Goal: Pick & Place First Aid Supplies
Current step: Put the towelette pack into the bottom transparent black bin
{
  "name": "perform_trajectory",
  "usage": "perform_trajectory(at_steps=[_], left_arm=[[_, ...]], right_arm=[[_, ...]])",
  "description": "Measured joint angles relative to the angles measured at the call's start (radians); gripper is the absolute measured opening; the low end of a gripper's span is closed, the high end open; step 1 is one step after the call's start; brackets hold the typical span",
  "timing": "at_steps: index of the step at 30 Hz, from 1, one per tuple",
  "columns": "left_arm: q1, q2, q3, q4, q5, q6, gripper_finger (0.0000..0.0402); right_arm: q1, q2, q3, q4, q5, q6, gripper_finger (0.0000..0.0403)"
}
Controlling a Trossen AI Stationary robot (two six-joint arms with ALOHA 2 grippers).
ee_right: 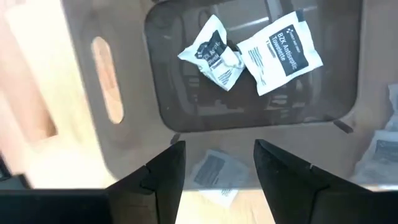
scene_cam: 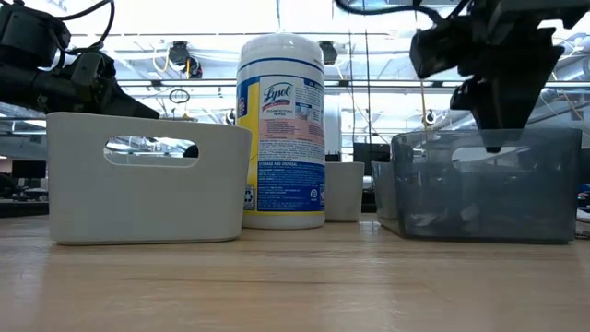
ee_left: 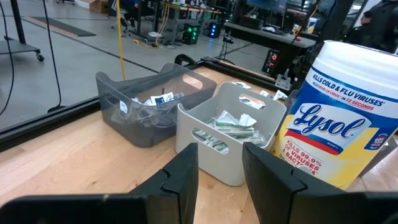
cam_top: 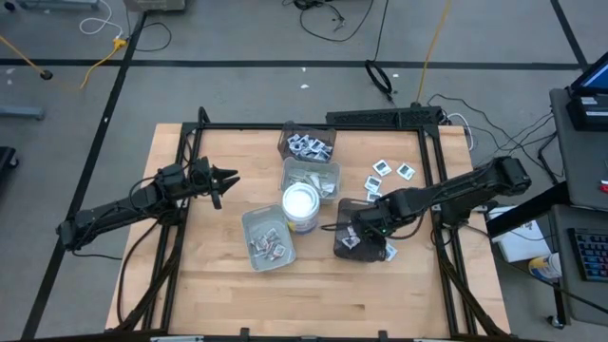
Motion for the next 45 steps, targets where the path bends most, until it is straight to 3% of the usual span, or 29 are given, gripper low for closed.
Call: perform_trajectory(at_steps=[11,18,39,45], left_arm=[[0.0,0.0,0.0,0.0,0.0,0.0,0.0129],[0.0,0.0,0.0,0.0,0.0,0.0,0.0129],[0.0,0.0,0.0,0.0,0.0,0.0,0.0129],[0.0,0.0,0.0,0.0,0.0,0.0,0.0129]], right_arm=[[0.003,-0.14,0.0,-0.149,-0.001,0.0,0.0183],[0.067,-0.152,-0.046,-0.17,0.005,0.004,0.0182],[0.244,-0.109,-0.317,0.15,0.036,0.09,0.0183],[0.266,-0.088,-0.373,0.2,0.109,0.086,0.0183]])
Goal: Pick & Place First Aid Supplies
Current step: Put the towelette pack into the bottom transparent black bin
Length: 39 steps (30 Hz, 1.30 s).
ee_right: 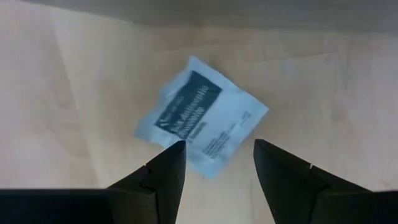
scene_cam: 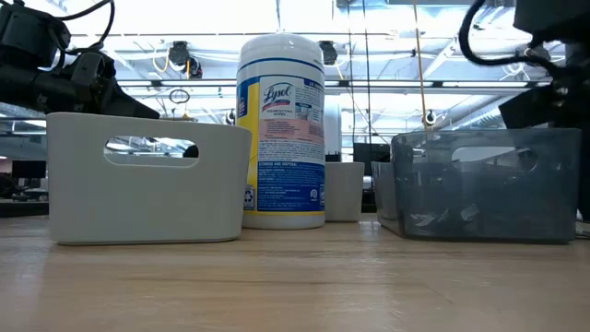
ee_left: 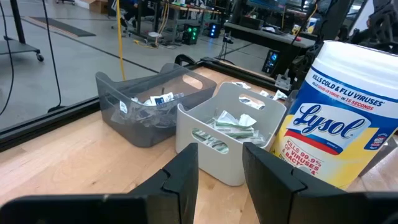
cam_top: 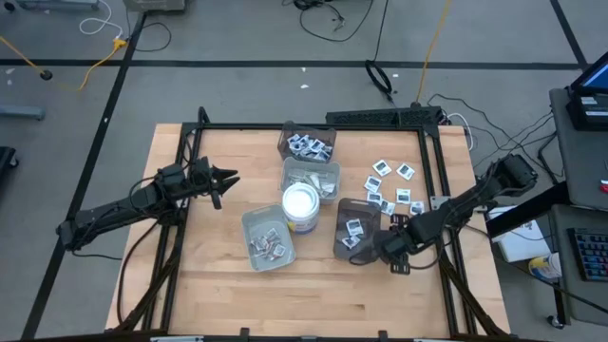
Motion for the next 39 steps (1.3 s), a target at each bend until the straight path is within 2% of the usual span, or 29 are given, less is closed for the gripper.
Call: perform_trajectory(at_steps=[8,11,13,18,20,24,27,35,39], left_arm=[[0.0,0.0,0.0,0.0,0.0,0.0,0.0129],[0.0,0.0,0.0,0.0,0.0,0.0,0.0129],[0.0,0.0,0.0,0.0,0.0,0.0,0.0129],[0.0,0.0,0.0,0.0,0.0,0.0,0.0129],[0.0,0.0,0.0,0.0,0.0,0.0,0.0129],[0.0,0.0,0.0,0.0,0.0,0.0,0.0129],[0.0,0.0,0.0,0.0,0.0,0.0,0.0129],[0.0,0.0,0.0,0.0,0.0,0.0,0.0129],[0.0,0.0,0.0,0.0,0.0,0.0,0.0129]], right_arm=[[-0.002,-0.003,-0.057,0.087,-0.016,-0.002,0.0182],[-0.002,-0.003,-0.059,0.09,-0.015,0.004,0.0168],[-0.002,-0.003,-0.059,0.092,-0.016,0.004,0.0144],[-0.002,-0.002,-0.059,0.105,-0.024,-0.005,0.0038],[-0.002,-0.002,-0.059,0.106,-0.027,-0.002,0.0012],[-0.004,-0.014,-0.059,0.09,-0.033,0.016,0.0009],[-0.01,-0.044,-0.043,0.006,-0.083,0.015,0.0004],[-0.03,-0.154,0.079,-0.222,-0.164,-0.025,0.0002],[-0.049,-0.175,0.157,-0.331,-0.162,-0.058,0.0001]])
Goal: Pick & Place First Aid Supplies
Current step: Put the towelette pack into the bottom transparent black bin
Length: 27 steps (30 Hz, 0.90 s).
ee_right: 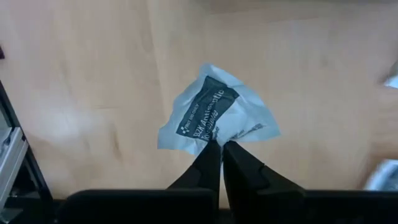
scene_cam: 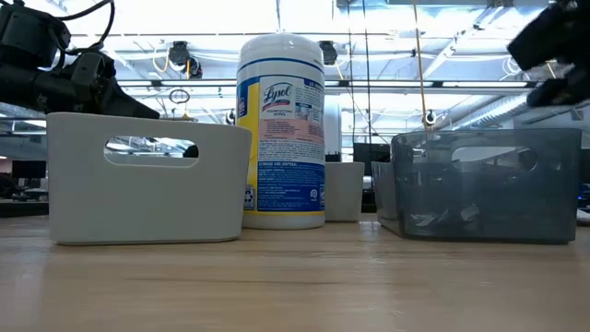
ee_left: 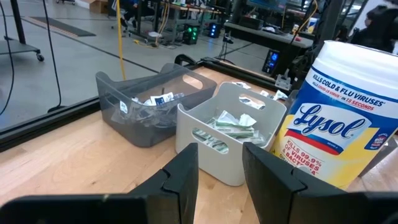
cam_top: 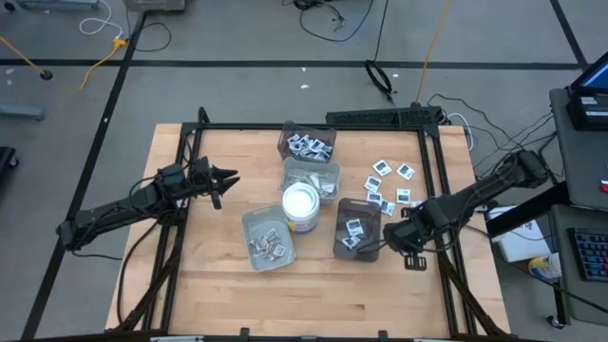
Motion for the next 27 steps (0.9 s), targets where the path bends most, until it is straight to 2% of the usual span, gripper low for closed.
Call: perform_trajectory(at_steps=[6,19,27], left_arm=[[0.0,0.0,0.0,0.0,0.0,0.0,0.0129],[0.0,0.0,0.0,0.0,0.0,0.0,0.0129],[0.0,0.0,0.0,0.0,0.0,0.0,0.0129]], right_arm=[[-0.057,0.021,0.115,-0.103,0.002,-0.067,0.0001],[-0.27,0.282,0.429,-0.137,0.005,-0.343,0.0],[-0.307,0.388,0.407,-0.026,0.031,-0.38,0.0]])
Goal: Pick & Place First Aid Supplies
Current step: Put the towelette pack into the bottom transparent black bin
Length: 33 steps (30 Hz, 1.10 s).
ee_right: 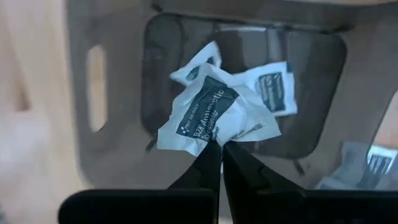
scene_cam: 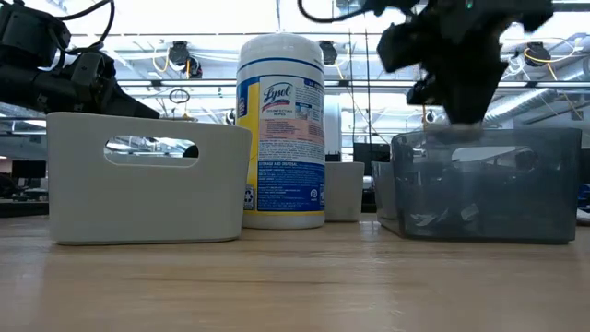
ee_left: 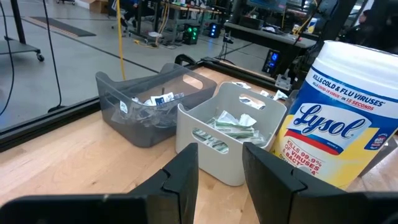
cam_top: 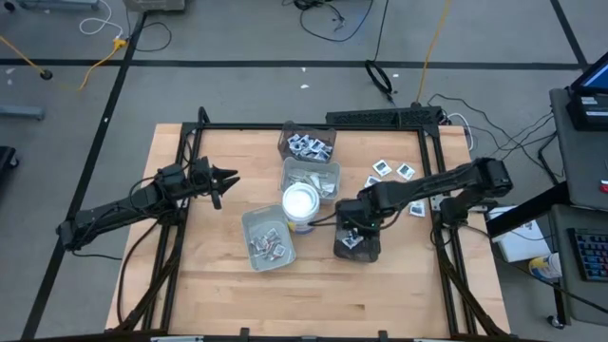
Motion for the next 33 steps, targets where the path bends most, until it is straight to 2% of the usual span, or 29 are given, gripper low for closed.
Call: perform_trajectory(at_steps=[8,14,17,21,26,29,33], left_arm=[[0.0,0.0,0.0,0.0,0.0,0.0,0.0129],[0.0,0.0,0.0,0.0,0.0,0.0,0.0129],[0.0,0.0,0.0,0.0,0.0,0.0,0.0129],[0.0,0.0,0.0,0.0,0.0,0.0,0.0129],[0.0,0.0,0.0,0.0,0.0,0.0,0.0129],[0.0,0.0,0.0,0.0,0.0,0.0,0.0129],[0.0,0.0,0.0,0.0,0.0,0.0,0.0129]], right_arm=[[0.005,0.07,-0.08,0.15,0.034,-0.018,0.0],[0.005,0.079,-0.097,0.165,0.031,-0.048,0.0015],[0.005,0.079,-0.097,0.171,0.027,-0.055,0.0047],[0.005,0.079,-0.097,0.172,-0.025,-0.054,0.0117],[-0.018,0.048,-0.084,0.151,0.001,-0.01,0.0196],[-0.053,0.003,-0.081,0.145,0.008,0.103,0.0217],[-0.096,-0.034,-0.081,0.134,0.012,0.292,0.0222]])
